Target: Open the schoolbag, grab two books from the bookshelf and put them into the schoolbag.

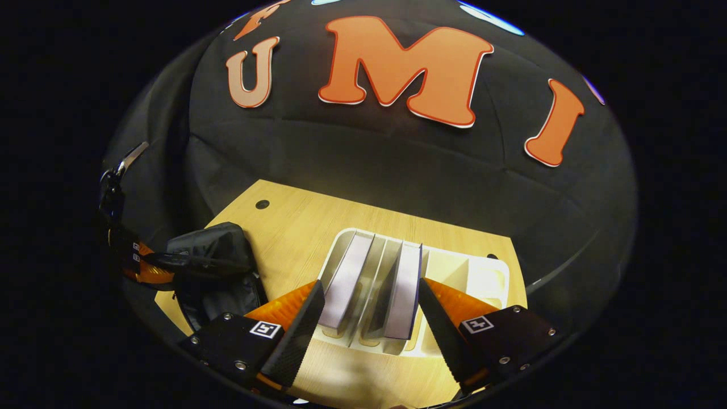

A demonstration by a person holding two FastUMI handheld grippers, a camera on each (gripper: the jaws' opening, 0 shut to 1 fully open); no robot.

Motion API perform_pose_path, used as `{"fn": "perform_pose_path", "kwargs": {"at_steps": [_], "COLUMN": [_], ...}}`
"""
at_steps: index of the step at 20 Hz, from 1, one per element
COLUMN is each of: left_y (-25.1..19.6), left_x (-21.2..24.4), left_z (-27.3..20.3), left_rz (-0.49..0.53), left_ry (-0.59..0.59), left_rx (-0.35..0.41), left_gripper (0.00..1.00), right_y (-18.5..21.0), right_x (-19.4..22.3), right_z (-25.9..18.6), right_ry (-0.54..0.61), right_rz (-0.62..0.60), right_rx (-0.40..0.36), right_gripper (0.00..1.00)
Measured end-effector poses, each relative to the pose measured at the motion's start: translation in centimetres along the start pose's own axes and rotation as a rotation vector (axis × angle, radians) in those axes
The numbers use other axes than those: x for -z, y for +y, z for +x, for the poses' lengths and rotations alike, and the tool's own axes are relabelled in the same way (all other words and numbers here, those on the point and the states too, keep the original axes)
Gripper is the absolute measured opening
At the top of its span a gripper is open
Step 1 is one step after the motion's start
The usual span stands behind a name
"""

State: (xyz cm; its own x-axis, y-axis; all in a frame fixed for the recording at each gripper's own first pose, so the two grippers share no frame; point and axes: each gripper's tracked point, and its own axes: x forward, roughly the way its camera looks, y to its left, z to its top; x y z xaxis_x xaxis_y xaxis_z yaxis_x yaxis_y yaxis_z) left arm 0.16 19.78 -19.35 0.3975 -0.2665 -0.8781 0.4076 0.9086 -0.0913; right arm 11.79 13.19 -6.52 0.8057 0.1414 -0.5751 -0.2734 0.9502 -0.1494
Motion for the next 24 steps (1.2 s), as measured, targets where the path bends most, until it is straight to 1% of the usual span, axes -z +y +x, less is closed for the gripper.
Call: {"fn": "perform_pose_path", "kwargs": {"at_steps": [2,4,7,10,11,14,16,18,19,20,21,22,23,24], "left_y": [0.4,0.8,0.4,1.0,1.1,1.5,1.6,1.7,1.8,1.9,2.0,2.0,2.0,2.0], "left_x": [-0.1,-0.4,-0.6,0.0,0.0,0.2,0.7,0.9,1.1,1.1,1.2,1.3,1.3,1.3], "left_z": [-0.2,0.1,0.4,0.5,0.4,0.8,1.0,1.0,1.1,1.2,1.3,1.3,1.4,1.4], "left_rz": [0.018,0.030,0.017,0.032,0.033,0.016,0.004,-0.005,-0.007,-0.009,-0.012,-0.013,-0.014,-0.010], "left_ry": [0.018,0.023,0.011,0.005,0.000,-0.004,-0.010,-0.013,-0.015,-0.016,-0.016,-0.016,-0.015,-0.013], "left_rx": [0.026,0.037,0.063,0.067,0.067,0.068,0.073,0.079,0.078,0.079,0.081,0.085,0.087,0.089], "left_gripper": [0.06,0.06,0.06,0.06,0.06,0.06,0.06,0.06,0.06,0.06,0.06,0.06,0.06,0.06], "right_y": [0.7,1.3,2.1,2.3,2.7,2.6,2.7,2.9,3.0,3.0,3.2,3.2,3.4,3.4], "right_x": [0.2,0.5,1.1,1.3,1.5,2.1,2.9,3.4,3.8,3.9,4.1,4.3,4.4,4.5], "right_z": [0.8,1.9,3.4,4.5,4.6,6.6,7.5,7.8,7.9,8.0,8.0,8.1,8.2,8.2], "right_ry": [0.059,0.104,0.166,0.238,0.260,0.333,0.388,0.441,0.468,0.497,0.516,0.536,0.552,0.568], "right_rz": [-0.001,0.021,0.054,0.088,0.106,0.154,0.167,0.189,0.198,0.202,0.212,0.226,0.244,0.262], "right_rx": [-0.007,-0.007,0.012,0.019,0.002,0.022,0.025,0.023,0.025,0.024,0.032,0.033,0.038,0.043], "right_gripper": [0.99,1.00,1.00,0.99,0.99,0.98,0.95,0.87,0.81,0.83,0.68,0.64,0.56,0.44]}}
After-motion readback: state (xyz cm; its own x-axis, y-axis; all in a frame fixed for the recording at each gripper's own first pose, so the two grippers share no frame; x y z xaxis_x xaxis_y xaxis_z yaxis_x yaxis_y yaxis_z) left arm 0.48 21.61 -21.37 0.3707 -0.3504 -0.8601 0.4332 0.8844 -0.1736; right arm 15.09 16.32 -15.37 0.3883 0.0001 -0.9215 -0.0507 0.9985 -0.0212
